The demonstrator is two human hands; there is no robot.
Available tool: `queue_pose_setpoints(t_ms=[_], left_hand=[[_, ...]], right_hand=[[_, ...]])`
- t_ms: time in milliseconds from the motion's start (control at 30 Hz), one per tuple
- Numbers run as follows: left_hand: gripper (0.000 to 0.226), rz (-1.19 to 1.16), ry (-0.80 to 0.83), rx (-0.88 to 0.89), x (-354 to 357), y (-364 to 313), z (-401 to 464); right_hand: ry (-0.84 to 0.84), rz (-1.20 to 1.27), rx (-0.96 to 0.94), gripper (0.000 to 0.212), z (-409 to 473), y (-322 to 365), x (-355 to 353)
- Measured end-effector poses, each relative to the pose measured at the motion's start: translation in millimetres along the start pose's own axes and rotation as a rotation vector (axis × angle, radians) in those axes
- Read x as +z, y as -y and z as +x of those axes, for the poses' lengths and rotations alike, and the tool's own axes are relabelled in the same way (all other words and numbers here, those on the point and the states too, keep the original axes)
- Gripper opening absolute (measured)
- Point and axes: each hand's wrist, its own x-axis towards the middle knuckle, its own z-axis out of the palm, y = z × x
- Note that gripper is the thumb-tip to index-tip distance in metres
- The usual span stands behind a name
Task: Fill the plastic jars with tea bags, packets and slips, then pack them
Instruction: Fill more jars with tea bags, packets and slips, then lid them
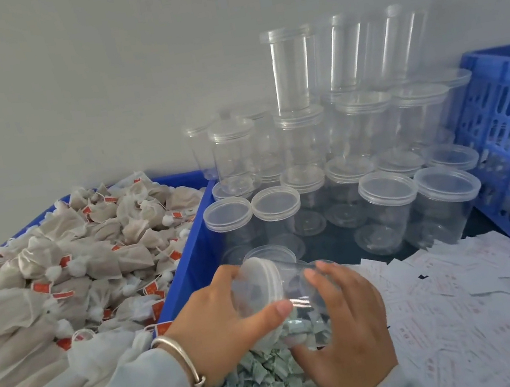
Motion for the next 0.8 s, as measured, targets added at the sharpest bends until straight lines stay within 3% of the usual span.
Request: queue_pose_setpoints(t_ms=[167,300,400,667,800], left_hand=[[0.119,-0.096,0.085,-0.096,-1.1,0.0,0.3],[0.097,-0.257,0.119,-0.128,-0.1,-2.8,0.4],[0.084,-0.314,0.137,-0.155,0.9,-3.9,0.8],[0.091,-0.557,0.272,-0.3,5.5,0.2,6.7],[0.112,-0.627,0.419,-0.386,3.2,2.5,8.0]], right_hand=[[-0.033,-0.092,-0.01,0.074,-3.6,-3.8,1.3],[-0.05,-0.104,-0.011,0.06,-3.1,-2.7,1.1],[-0.063,-0.134,-0.018,0.064,-3.5,-2.6,1.4],[-0.119,-0.218,-0.025,0.063,-5.4,-0.5,4.7],[-0.14,-0.234,-0.042,0.06,-5.4,0.5,6.3]])
